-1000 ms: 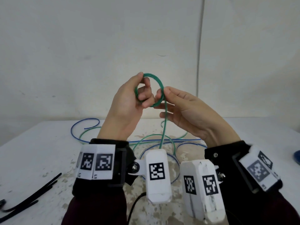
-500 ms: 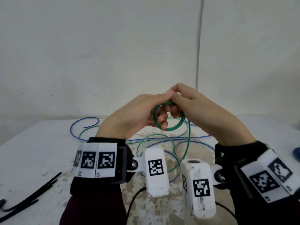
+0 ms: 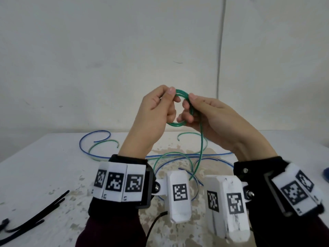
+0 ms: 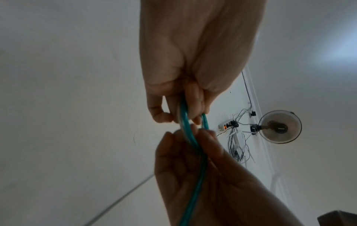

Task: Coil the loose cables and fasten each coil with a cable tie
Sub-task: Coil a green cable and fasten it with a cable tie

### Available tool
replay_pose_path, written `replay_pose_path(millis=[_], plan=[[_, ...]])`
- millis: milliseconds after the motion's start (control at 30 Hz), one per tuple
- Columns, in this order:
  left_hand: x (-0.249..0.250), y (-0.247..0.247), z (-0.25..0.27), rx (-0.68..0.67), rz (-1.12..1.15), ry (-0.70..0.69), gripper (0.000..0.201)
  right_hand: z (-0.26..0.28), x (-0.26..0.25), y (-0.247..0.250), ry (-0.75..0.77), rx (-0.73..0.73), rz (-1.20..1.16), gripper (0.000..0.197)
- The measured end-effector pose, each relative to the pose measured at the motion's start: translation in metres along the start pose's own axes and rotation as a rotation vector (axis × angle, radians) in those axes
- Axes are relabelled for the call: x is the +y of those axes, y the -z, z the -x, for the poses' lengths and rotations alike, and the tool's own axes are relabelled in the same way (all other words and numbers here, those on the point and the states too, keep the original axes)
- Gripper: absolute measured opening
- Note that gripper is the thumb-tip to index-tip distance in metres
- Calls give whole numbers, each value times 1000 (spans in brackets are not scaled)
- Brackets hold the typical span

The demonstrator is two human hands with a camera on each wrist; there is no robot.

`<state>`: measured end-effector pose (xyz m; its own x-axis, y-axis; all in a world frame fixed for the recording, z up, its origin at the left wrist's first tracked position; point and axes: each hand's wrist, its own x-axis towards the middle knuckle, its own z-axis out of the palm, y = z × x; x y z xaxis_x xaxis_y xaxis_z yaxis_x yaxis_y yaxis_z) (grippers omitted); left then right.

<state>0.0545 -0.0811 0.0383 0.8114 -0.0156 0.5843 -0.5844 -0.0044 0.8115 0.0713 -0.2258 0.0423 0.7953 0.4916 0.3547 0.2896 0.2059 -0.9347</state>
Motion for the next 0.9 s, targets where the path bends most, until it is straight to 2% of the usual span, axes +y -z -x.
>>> replay_pose_path(millis=[67,167,300,433,633,700,767,900], plan=[[3,2,1,-101,76,107,29,-1,2,1,5,5,15,34],[7,12,5,-302,70,242,26,2,2,4,-20,-67,183,33],[5,24,9,-407,-77,244,29,5,3,3,-64,-103,306,31],[5,33,10,-412,-257,234,31,3,10,-4,-107,-123,286,32],[6,26,7,-179,-327,72,36,-2,8,-15,-54,59,152,33],[7,25,7,-153,-314,55,37,-1,6,-16,-26,73,147,32],[7,26,7,-176,-270,63,37,1,5,-18,14,80,177,33],[9,29,8,-291,-63,185,40,0,6,-24,92,90,304,36]])
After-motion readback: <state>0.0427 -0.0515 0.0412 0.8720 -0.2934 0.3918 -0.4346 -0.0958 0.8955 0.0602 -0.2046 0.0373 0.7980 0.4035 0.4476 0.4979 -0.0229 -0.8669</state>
